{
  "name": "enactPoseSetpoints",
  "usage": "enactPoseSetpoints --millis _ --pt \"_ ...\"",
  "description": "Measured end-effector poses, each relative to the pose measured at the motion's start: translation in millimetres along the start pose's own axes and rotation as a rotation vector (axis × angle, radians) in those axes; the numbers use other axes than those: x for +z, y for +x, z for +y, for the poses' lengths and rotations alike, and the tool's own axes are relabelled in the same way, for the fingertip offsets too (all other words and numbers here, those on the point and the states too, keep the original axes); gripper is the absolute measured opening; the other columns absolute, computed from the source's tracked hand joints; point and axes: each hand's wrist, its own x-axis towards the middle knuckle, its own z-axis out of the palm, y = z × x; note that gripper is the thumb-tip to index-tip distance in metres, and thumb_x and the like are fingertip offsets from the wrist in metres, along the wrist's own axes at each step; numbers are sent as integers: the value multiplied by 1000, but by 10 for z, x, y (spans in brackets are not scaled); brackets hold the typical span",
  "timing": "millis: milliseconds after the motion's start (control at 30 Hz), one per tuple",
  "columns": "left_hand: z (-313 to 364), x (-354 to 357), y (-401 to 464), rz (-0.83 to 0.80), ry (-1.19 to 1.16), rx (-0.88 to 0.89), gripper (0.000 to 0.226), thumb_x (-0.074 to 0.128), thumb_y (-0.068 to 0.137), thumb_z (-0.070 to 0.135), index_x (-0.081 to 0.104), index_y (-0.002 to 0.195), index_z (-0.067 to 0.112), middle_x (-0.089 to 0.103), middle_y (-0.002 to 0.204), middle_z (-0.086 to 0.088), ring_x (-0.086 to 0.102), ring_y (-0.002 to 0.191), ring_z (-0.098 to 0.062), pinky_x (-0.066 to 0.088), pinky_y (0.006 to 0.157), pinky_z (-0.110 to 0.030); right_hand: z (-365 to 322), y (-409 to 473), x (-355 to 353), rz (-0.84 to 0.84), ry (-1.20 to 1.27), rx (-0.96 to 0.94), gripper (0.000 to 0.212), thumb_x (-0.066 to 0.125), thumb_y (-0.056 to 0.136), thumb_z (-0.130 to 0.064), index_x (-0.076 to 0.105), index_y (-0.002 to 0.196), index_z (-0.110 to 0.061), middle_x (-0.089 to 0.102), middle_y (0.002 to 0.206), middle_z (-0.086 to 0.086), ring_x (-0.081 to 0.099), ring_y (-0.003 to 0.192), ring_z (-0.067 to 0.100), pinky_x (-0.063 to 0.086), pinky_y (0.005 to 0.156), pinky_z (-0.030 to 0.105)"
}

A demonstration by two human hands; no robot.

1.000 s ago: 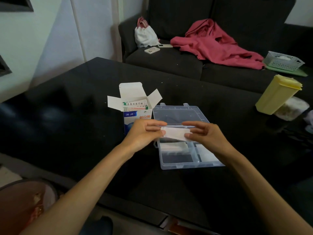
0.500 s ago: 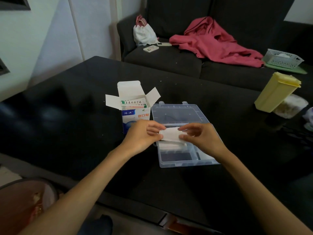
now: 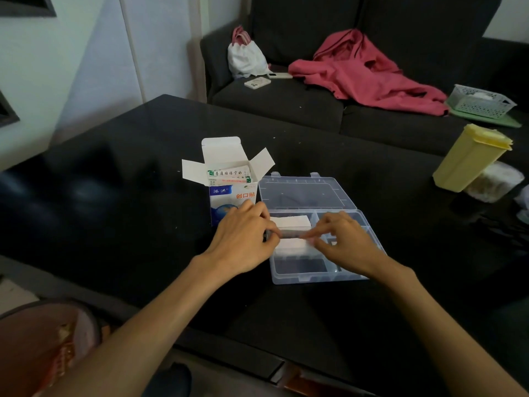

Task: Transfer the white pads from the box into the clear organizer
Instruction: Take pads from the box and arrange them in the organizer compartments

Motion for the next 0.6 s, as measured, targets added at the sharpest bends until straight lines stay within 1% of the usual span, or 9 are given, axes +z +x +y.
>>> enactPoseSetpoints --millis 67,167,300,333,400,433,467,533,600 --pt "4 -6 -1 14 15 0 29 45 95 39 66 114 33 49 108 10 39 104 -8 36 88 -26 33 6 -30 43 25 52 21 61 87 -32 69 107 -29 54 96 -8 47 98 9 40 84 25" --pt "8 -5 -2 -14 21 3 31 43 95 40 66 115 31 48 106 10 38 102 -7 34 86 -24 71 4 -55 118 -76 98 22 61 86 -38 71 103 -28 58 97 -6 45 91 5 35 82 21" --pt "9 -1 -7 -44 22 8 31 43 96 40 65 117 31 47 106 10 38 102 -7 35 83 -23 15 8 9 47 -93 85 29 59 85 -46 72 101 -25 60 100 -3 50 95 10 43 88 28" --pt "12 -7 -2 -36 11 -3 31 43 96 40 64 117 31 48 108 10 38 103 -7 36 85 -24 9 24 3 56 -72 85 29 58 86 -46 73 97 -23 61 97 -2 52 92 10 45 84 28" --pt "19 -20 27 -8 -30 -50 30 41 97 37 61 120 30 49 115 8 40 110 -8 39 92 -26 30 110 -46 147 6 116 32 54 90 -42 72 87 -17 64 86 2 57 79 12 43 69 19" --pt "25 -23 51 4 -46 -76 30 40 98 35 58 122 29 49 119 7 40 114 -10 40 96 -28 59 177 -77 192 47 150 35 52 91 -39 72 82 -12 66 82 6 59 74 14 40 65 15" --pt "30 -22 77 9 -54 -98 31 39 99 34 56 124 29 49 122 7 41 116 -11 40 99 -30 96 256 -100 210 81 190 36 51 93 -36 71 81 -8 66 79 9 58 68 15 39 64 15" --pt "26 -1 122 8 -42 -124 33 38 99 35 54 126 28 48 123 4 42 117 -13 40 100 -32 162 424 -96 174 80 255 32 53 92 -32 70 84 -7 64 74 7 53 62 15 43 65 22" --pt "23 48 139 -3 3 -116 36 34 99 35 54 127 25 49 121 1 43 114 -14 41 94 -31 179 543 -59 117 10 287 24 60 88 -32 70 89 -11 65 78 1 55 67 14 49 66 26"
